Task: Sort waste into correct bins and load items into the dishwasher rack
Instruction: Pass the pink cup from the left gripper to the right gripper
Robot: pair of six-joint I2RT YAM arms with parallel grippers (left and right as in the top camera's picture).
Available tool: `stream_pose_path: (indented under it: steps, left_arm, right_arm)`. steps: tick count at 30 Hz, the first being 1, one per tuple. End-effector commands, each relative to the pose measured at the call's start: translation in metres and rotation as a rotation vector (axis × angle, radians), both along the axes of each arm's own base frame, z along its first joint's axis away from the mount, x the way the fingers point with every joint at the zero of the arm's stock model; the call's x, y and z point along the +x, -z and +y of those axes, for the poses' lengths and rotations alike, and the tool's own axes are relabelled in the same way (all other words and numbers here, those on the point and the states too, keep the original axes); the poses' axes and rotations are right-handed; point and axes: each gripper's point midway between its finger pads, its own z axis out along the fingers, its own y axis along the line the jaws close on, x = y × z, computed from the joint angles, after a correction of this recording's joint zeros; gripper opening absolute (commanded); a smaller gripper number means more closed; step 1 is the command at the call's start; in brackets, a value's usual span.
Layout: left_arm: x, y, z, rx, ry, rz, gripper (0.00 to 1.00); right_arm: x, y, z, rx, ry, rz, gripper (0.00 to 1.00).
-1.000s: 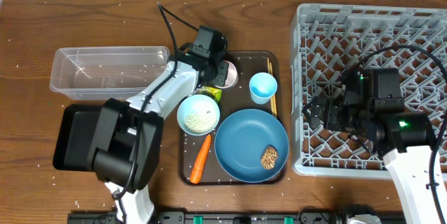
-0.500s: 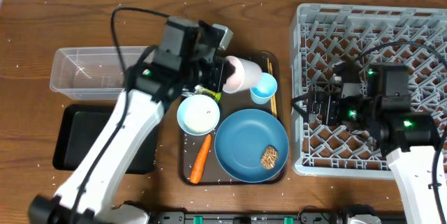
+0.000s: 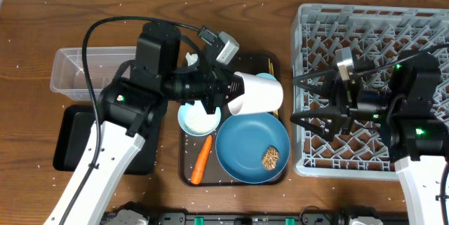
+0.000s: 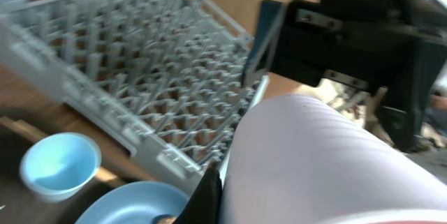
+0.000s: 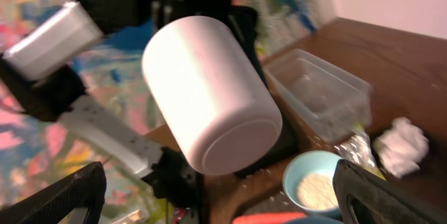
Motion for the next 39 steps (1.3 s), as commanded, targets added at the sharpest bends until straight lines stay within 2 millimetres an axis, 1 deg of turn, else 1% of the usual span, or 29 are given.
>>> stream_pose_path:
  steps: [1, 3, 8, 14, 17, 20, 25, 28, 31, 34, 35, 37, 38, 39]
  left_arm:
    - [-0.021, -0.020, -0.004, -0.092, 0.127, -0.014, 0.06]
    - [-0.026, -0.026, -0.005, -0.120, 0.165, -0.022, 0.06]
    - [-0.027, -0.026, -0.005, -0.123, 0.170, -0.020, 0.06]
    - [-0.031, -0.027, -0.010, -0.121, 0.186, -0.029, 0.06]
    - [-0.031, -0.028, -0.011, -0.124, 0.190, -0.037, 0.06]
    - [-0.031, -0.028, -0.011, -0.126, 0.189, -0.042, 0.06]
    - [-0.030, -0.028, -0.011, -0.125, 0.187, -0.044, 0.06]
    - [-0.030, -0.028, -0.011, -0.125, 0.187, -0.044, 0.06]
    - [-0.030, -0.029, -0.012, -0.126, 0.187, -0.047, 0.06]
    - [-0.030, -0.029, -0.012, -0.127, 0.187, -0.053, 0.07]
    - [-0.029, -0.030, -0.012, -0.129, 0.187, -0.056, 0.08]
    - [-0.028, -0.032, -0.012, -0.135, 0.188, -0.075, 0.17]
    - [-0.027, -0.034, -0.013, -0.139, 0.188, -0.088, 0.23]
    - [-0.026, -0.035, -0.012, -0.142, 0.187, -0.097, 0.34]
  right_arm:
    - [-0.020, -0.016, 0.007, 0.047, -0.110, -0.031, 0.97]
    - [-0.023, -0.018, 0.012, 0.047, -0.133, -0.064, 0.97]
    - [-0.023, -0.019, 0.020, 0.031, -0.141, -0.107, 0.94]
    - [-0.002, -0.008, 0.029, -0.042, -0.018, -0.073, 0.92]
    - [-0.005, -0.014, 0.036, -0.033, -0.040, -0.105, 0.91]
    - [-0.010, -0.020, 0.043, -0.022, -0.070, -0.154, 0.87]
    - [-0.019, -0.025, 0.054, -0.010, -0.116, -0.202, 0.72]
    - [-0.021, -0.025, 0.057, -0.010, -0.128, -0.204, 0.55]
    - [-0.021, -0.025, 0.057, -0.010, -0.127, -0.203, 0.43]
    - [-0.018, -0.024, 0.057, -0.015, -0.113, -0.196, 0.36]
    - [-0.015, -0.023, 0.056, -0.021, -0.091, -0.179, 0.35]
    - [-0.009, -0.022, 0.056, -0.030, -0.057, -0.156, 0.34]
    - [-0.006, -0.021, 0.055, -0.034, -0.042, -0.151, 0.34]
    - [-0.003, -0.019, 0.053, -0.041, -0.023, -0.143, 0.33]
